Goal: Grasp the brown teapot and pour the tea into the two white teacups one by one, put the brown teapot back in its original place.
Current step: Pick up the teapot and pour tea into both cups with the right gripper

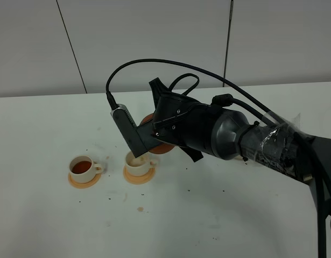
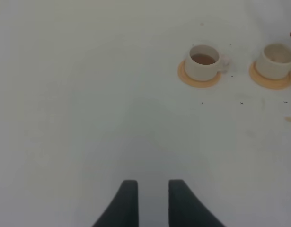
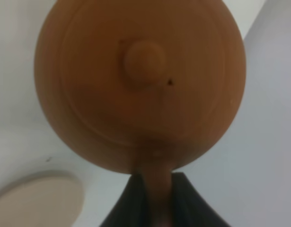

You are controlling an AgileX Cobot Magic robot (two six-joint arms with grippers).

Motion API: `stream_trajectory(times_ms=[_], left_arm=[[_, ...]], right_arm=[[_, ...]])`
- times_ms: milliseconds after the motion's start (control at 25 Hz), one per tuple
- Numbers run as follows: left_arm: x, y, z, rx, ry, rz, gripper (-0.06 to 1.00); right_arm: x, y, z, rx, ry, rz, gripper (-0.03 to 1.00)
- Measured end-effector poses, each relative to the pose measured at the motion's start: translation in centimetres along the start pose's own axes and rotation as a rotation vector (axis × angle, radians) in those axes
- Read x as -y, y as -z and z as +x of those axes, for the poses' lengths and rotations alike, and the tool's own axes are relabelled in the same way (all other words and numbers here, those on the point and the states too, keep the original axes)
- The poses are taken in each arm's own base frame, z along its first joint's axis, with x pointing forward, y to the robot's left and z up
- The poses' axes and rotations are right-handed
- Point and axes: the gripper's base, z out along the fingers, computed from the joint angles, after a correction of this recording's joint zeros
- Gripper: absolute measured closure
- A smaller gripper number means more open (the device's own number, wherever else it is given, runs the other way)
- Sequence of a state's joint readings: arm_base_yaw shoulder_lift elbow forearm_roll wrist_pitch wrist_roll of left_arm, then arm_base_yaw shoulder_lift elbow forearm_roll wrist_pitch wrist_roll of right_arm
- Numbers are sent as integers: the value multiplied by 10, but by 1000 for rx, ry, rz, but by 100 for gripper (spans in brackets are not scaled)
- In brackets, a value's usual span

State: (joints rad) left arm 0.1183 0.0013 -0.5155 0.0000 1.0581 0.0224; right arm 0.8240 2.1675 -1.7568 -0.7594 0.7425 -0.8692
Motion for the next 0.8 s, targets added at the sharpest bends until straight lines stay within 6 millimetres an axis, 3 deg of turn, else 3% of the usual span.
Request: stream_trajectory(times_ms=[280,800], left_arm=[[0,0,0,0,0,0,71],[0,0,0,0,0,0,71]], right_arm=[[-4,-10,-3,-20,8,5,87],[0,-10,1,-62,36,45,87]])
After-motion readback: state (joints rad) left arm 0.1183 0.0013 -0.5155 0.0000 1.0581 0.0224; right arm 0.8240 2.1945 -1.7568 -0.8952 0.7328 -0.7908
